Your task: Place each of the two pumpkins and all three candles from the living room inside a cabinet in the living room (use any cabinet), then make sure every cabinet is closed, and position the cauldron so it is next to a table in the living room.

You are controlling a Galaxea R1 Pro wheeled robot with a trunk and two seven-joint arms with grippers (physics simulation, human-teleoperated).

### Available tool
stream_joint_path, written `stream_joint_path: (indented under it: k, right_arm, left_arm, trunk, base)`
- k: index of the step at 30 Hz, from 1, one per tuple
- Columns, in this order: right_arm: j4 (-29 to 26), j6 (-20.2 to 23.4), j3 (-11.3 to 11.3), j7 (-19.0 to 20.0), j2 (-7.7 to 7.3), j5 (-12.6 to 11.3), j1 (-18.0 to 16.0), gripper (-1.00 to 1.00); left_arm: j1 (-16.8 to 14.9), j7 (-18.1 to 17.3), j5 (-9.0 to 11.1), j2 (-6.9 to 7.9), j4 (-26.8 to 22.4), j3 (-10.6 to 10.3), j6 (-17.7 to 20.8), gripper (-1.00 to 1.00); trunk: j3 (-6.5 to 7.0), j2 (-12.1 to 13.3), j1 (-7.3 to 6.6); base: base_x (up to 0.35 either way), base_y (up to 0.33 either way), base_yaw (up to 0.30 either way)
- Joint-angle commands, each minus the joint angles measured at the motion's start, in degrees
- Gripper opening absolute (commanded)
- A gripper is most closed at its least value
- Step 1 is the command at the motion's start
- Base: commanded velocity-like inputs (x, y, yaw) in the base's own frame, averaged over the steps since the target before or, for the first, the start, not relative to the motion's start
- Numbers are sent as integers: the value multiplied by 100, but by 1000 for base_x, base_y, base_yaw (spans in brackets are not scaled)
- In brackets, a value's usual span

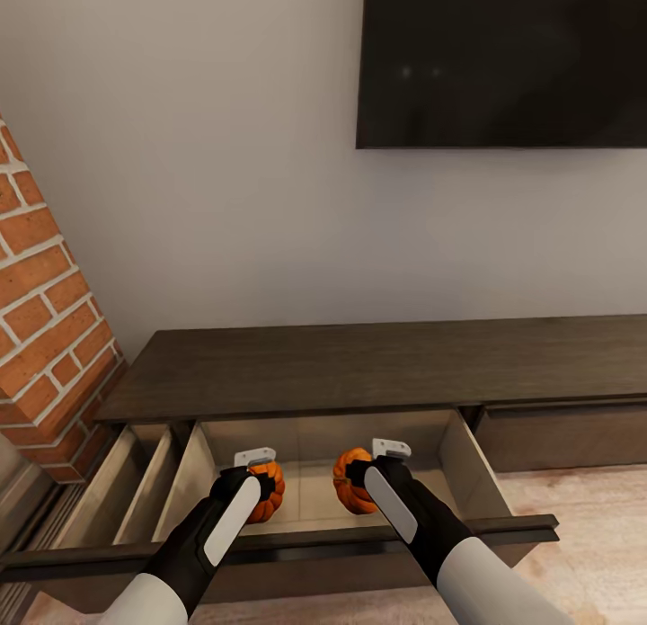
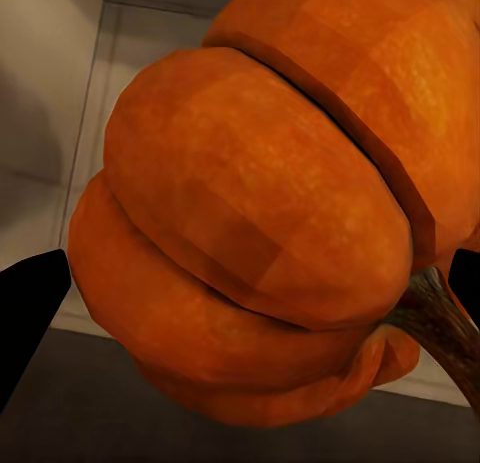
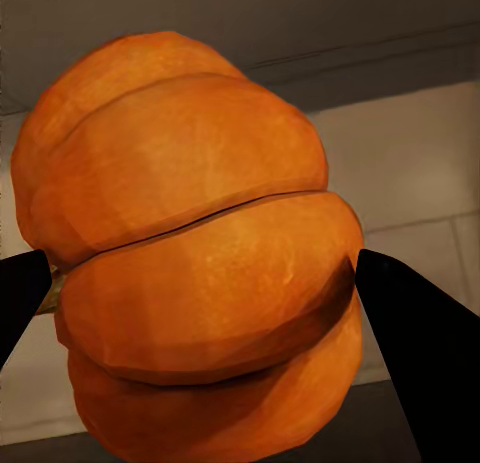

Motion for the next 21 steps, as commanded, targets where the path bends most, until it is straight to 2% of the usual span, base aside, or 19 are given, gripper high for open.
stream_joint_path:
  k: [1,9,10,11,21]
  right_arm:
    - [-7,8,19,-49,-3,-44,-5,-100]
    - [-6,8,19,-49,-3,-45,-5,-100]
    - [-3,8,19,-49,-3,-45,-5,100]
    - [-6,8,19,-49,-3,-45,-5,100]
    - [-1,16,19,-49,-3,-53,-5,100]
  left_arm:
    - [-4,65,49,3,-3,-15,8,-100]
    - [-4,65,51,3,-16,-14,7,-100]
    - [-4,65,51,3,-17,-14,7,-100]
    - [-3,65,51,3,-21,-14,7,100]
    - [-1,65,51,3,-34,-5,15,100]
  trunk:
    - [-5,-2,-1]
    - [-5,-2,-1]
    - [-5,-2,-1]
    - [-5,-2,-1]
    - [-5,-2,-1]
  base:
    - [149,0,0]
    - [36,0,0]
    - [1,0,0]
    - [0,0,0]
    - [0,0,0]
